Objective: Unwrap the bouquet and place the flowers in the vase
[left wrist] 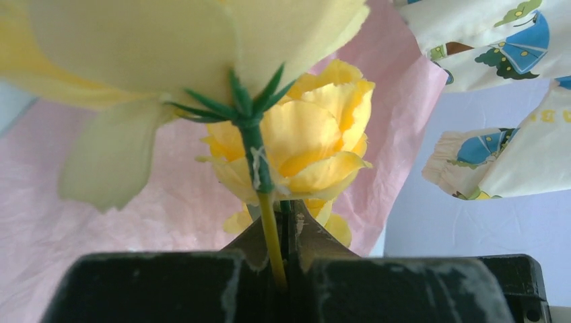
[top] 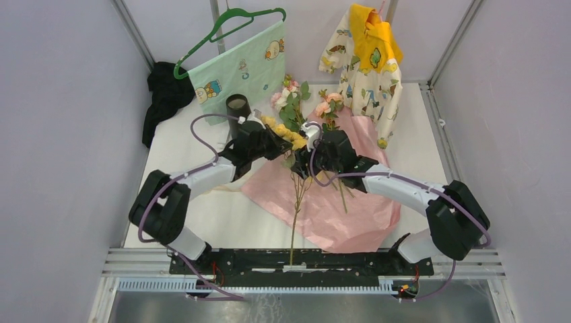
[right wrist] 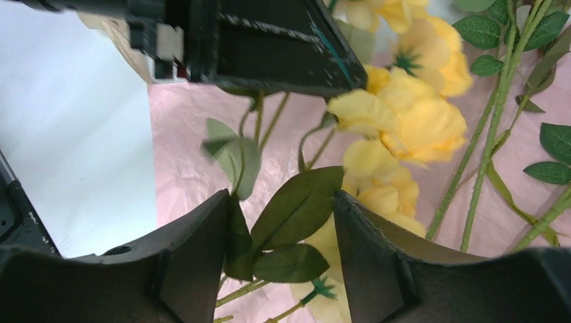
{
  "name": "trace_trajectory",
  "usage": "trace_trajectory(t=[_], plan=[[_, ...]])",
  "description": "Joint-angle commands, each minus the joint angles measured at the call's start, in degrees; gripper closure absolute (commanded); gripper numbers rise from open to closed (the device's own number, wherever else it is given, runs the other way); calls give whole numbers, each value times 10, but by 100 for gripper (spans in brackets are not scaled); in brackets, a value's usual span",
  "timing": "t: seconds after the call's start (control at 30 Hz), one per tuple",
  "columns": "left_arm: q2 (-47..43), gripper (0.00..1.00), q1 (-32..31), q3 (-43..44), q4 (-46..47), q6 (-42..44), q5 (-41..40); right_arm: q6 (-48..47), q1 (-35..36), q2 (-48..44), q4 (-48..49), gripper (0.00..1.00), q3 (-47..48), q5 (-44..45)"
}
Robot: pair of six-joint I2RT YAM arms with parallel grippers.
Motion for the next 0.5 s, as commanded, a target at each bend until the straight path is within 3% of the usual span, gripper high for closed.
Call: trace_trajectory(t=[0.0, 0.13, 0.27, 0.47], plan=[[-95, 98, -4, 21, -62, 72, -94, 5, 2, -58, 47, 36, -21, 0], [-176, 98, -4, 59, -129, 127, -190, 7, 2, -112, 61, 33, -32, -9], [-216, 98, -4, 104, -178, 170, -275, 11, 2, -204, 103, 3, -60, -9], [-247, 98, -4, 149, -160, 209, -351, 10, 2, -308, 141, 2, -104, 14]])
